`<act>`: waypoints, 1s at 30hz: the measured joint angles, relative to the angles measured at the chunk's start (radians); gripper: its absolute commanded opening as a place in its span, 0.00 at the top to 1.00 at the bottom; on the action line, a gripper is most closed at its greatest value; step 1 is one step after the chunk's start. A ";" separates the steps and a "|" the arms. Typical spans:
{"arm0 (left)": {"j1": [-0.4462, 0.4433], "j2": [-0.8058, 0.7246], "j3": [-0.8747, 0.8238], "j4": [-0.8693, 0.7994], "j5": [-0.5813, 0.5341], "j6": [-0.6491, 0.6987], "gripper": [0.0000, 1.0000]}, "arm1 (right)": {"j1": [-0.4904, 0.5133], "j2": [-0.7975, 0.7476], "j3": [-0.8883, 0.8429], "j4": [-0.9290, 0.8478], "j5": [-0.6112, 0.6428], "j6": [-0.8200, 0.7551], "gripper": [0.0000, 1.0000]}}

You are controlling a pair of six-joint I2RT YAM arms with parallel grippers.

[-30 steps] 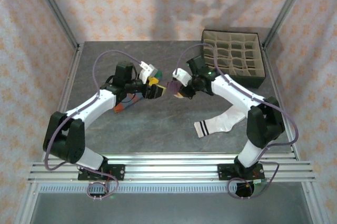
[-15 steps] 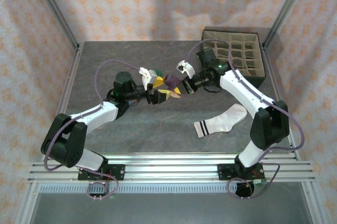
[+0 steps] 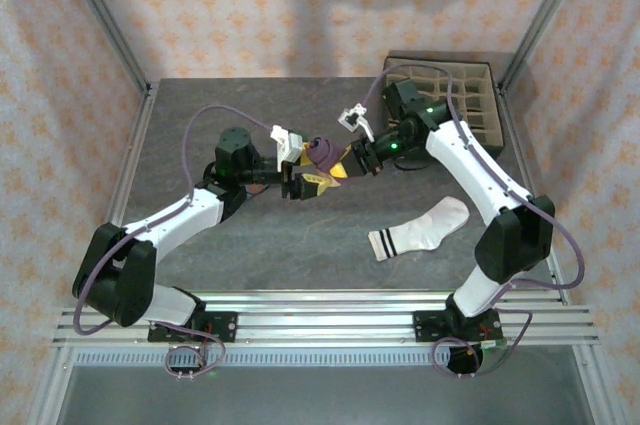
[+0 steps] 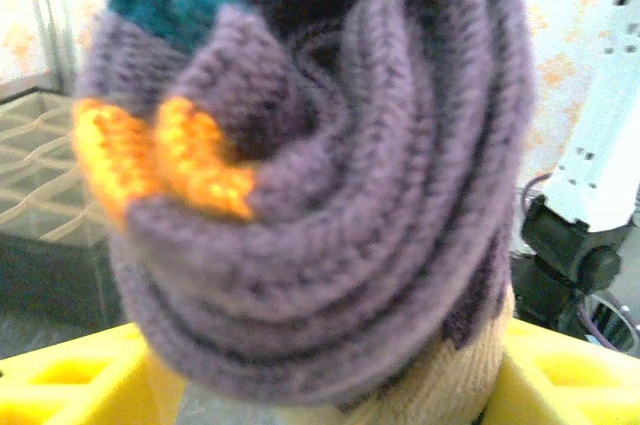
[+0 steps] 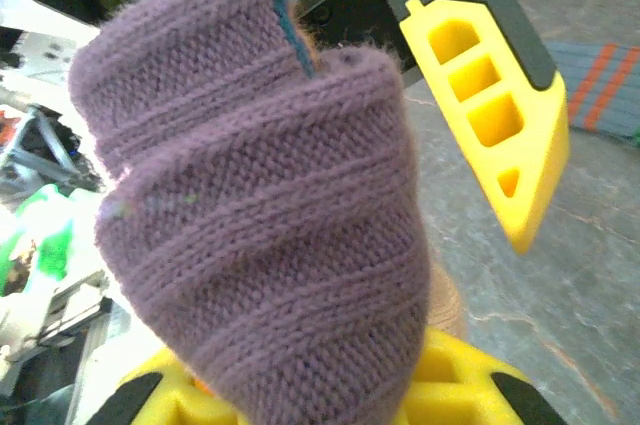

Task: Roll the socks

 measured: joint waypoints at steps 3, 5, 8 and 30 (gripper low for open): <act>-0.005 -0.008 0.038 -0.041 0.051 0.020 0.39 | -0.003 0.021 0.044 -0.104 -0.056 -0.097 1.00; -0.007 -0.010 0.055 -0.062 0.084 0.027 0.46 | -0.005 0.044 0.069 -0.183 -0.090 -0.172 1.00; -0.013 -0.011 0.069 -0.083 0.130 0.031 0.59 | -0.009 0.090 0.110 -0.311 -0.130 -0.299 1.00; -0.003 -0.051 0.123 -0.384 0.021 0.201 1.00 | -0.063 -0.010 0.036 -0.139 0.204 -0.066 0.38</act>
